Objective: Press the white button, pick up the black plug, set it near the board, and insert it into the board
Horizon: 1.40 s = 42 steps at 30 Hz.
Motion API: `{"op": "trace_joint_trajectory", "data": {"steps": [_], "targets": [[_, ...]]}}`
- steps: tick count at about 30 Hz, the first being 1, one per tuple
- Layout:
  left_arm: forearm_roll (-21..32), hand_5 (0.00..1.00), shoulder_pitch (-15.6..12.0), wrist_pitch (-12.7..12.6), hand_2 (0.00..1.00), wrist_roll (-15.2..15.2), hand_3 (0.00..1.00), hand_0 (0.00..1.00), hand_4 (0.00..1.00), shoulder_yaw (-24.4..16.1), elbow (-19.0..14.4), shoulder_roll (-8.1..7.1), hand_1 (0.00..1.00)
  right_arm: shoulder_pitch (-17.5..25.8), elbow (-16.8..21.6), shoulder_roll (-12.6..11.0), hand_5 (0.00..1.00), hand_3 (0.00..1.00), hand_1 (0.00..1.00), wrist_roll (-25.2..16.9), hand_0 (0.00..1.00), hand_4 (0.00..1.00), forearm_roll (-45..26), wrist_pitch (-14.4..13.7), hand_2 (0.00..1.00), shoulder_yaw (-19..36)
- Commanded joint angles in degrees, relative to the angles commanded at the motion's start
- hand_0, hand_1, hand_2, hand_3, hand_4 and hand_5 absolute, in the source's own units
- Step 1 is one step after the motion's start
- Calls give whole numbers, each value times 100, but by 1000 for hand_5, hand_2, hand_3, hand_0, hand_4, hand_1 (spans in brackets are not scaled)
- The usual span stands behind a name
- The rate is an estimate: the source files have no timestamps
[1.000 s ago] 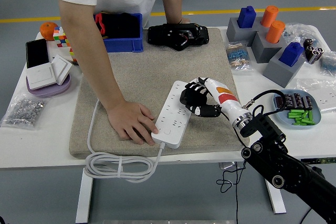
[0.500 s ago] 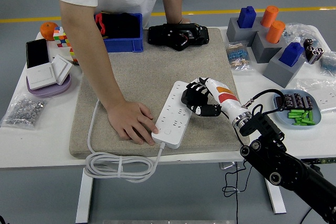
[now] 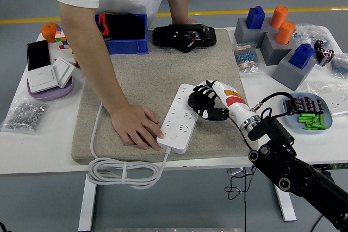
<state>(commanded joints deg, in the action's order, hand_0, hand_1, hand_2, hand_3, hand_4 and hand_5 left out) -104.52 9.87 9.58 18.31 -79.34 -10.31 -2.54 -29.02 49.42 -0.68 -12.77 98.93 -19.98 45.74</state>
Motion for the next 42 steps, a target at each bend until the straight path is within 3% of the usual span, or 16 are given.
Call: {"op": "trace_joint_trajectory", "data": {"steps": [1,6,7,24,25,31,32,37,38,42], "targets": [[-2,202,0,-1,614,-1,640,691,562,-1,0,-1,638,2,-6,0,2,595,480,-16,499,737,-18,3,511,-3],[-8,202,-3,-3,614,2,640,691,562,-12,0,3,638,3,-6,-3,2,595,480,-29,499,737,-7,55,511,15],[-12,202,-3,-3,614,2,640,692,562,-14,0,3,638,2,-6,-3,2,609,514,-28,512,781,0,61,536,19],[-3,201,2,-1,615,1,640,691,562,-6,0,4,638,-11,-64,9,2,607,511,-17,503,781,138,75,538,70],[-8,200,2,-1,615,-1,640,691,561,-7,0,4,638,-11,-64,9,2,618,563,-20,523,792,130,76,555,71],[-27,200,0,3,615,2,640,691,561,-21,0,6,638,-13,-80,3,2,618,563,-13,523,792,74,142,555,75],[-32,201,0,3,614,1,640,691,562,-22,0,7,639,-12,-81,3,2,656,652,-18,604,818,63,152,619,76],[-37,201,1,4,614,-1,640,691,562,-22,0,8,639,-14,-81,7,2,656,652,-23,604,818,36,206,619,87],[-36,201,0,4,615,-1,640,692,562,-22,0,9,639,-14,-81,8,58,774,769,-22,723,931,35,215,744,89],[-35,201,-4,5,615,-1,640,692,562,-24,0,11,639,-10,-80,7,58,774,769,-14,723,931,38,244,744,92]]}}
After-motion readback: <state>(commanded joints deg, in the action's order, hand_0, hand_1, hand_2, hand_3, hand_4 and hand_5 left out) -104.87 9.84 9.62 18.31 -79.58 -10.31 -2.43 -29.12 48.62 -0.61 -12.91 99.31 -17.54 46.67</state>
